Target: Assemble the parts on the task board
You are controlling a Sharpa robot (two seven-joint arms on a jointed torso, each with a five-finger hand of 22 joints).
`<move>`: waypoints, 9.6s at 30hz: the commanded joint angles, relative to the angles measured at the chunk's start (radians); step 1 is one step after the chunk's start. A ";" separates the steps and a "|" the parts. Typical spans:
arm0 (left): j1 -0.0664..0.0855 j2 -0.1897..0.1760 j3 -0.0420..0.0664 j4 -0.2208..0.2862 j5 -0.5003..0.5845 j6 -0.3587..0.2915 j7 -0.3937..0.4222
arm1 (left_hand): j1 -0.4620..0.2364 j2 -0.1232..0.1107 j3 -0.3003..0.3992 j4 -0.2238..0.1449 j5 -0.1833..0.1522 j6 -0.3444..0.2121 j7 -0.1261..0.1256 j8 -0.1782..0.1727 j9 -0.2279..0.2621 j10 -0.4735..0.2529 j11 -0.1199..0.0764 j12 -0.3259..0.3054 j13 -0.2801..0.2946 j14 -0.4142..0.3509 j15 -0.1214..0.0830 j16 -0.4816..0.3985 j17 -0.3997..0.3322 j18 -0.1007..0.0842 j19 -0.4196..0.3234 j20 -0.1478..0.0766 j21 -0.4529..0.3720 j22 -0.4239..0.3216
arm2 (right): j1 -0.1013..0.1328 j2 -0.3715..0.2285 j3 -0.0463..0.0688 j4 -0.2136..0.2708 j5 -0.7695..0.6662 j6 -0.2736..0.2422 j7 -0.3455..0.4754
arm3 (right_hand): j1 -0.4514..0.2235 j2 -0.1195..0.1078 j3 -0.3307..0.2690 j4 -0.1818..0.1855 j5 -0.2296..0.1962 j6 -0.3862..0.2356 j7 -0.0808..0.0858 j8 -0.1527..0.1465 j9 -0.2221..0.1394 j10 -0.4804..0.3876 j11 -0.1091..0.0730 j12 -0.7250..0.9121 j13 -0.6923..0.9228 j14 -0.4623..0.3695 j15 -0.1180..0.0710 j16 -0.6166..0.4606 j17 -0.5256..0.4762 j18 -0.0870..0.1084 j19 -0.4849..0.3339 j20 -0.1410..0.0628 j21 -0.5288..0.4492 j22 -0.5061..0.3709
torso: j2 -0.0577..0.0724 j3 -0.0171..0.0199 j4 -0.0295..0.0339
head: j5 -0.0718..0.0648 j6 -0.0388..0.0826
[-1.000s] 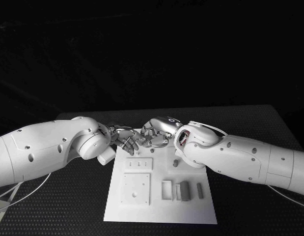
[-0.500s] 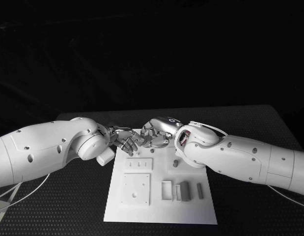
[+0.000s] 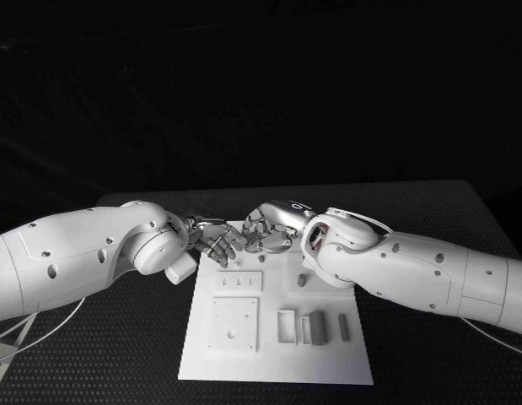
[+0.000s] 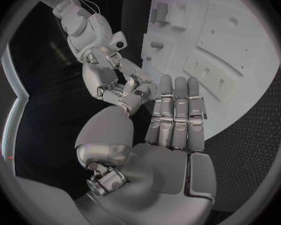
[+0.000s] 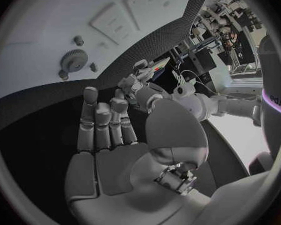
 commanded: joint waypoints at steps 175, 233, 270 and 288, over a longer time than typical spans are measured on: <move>-0.077 0.158 -0.012 -0.191 -0.329 0.224 -0.226 | -0.011 0.030 0.031 -0.009 0.029 0.026 -0.038 -0.042 0.155 -0.010 -0.070 0.319 0.326 0.153 -0.173 0.666 0.045 0.020 0.288 -0.160 0.306 0.336 | 0.117 -0.038 0.048 -0.246 0.671 0.005 0.163 | -0.059 -0.023 0.013 0.051 0.003 -0.235 0.094 -0.046 -0.026 -0.262 0.188 -0.939 -0.805 -0.462 0.339 -1.032 -0.566 -0.199 -0.700 0.148 -0.549 -0.106 | 0.000 0.0000 0.0014 | -0.018 -0.090; -0.077 0.185 -0.012 -0.201 -0.371 0.252 -0.223 | -0.100 0.004 0.046 -0.012 0.358 0.115 -0.063 -0.043 0.168 0.037 -0.093 0.344 0.329 0.153 -0.194 0.770 -0.038 0.001 0.315 -0.170 0.342 0.339 | 0.117 -0.025 0.048 -0.256 0.671 0.019 0.163 | -0.052 -0.021 0.009 0.046 0.003 -0.234 0.095 -0.040 -0.028 -0.251 0.189 -0.949 -0.824 -0.456 0.343 -1.041 -0.570 -0.201 -0.704 0.149 -0.558 -0.097 | 0.000 -0.0006 0.0011 | -0.020 -0.106; -0.088 0.193 -0.012 -0.206 -0.532 0.235 -0.216 | -0.132 0.015 0.056 -0.012 0.406 0.134 -0.072 -0.033 0.175 0.053 -0.101 0.359 0.334 0.160 -0.202 0.797 -0.047 0.001 0.324 -0.174 0.365 0.339 | 0.115 -0.027 0.048 -0.255 0.671 0.021 0.164 | -0.050 -0.019 0.007 0.043 0.003 -0.232 0.095 -0.036 -0.029 -0.246 0.189 -0.954 -0.832 -0.453 0.345 -1.045 -0.571 -0.202 -0.705 0.150 -0.563 -0.092 | 0.000 -0.0012 0.0014 | -0.020 -0.110; -0.088 0.198 -0.012 -0.202 -0.551 0.255 -0.221 | -0.135 0.018 0.059 -0.012 0.400 0.134 -0.072 -0.033 0.176 0.054 -0.102 0.360 0.334 0.161 -0.202 0.799 -0.049 0.001 0.325 -0.174 0.367 0.339 | 0.114 -0.028 0.048 -0.255 0.671 0.023 0.164 | -0.050 -0.019 0.006 0.043 0.003 -0.232 0.095 -0.035 -0.030 -0.245 0.189 -0.955 -0.835 -0.452 0.345 -1.046 -0.572 -0.202 -0.705 0.150 -0.564 -0.091 | 0.000 -0.0012 0.0014 | -0.022 -0.111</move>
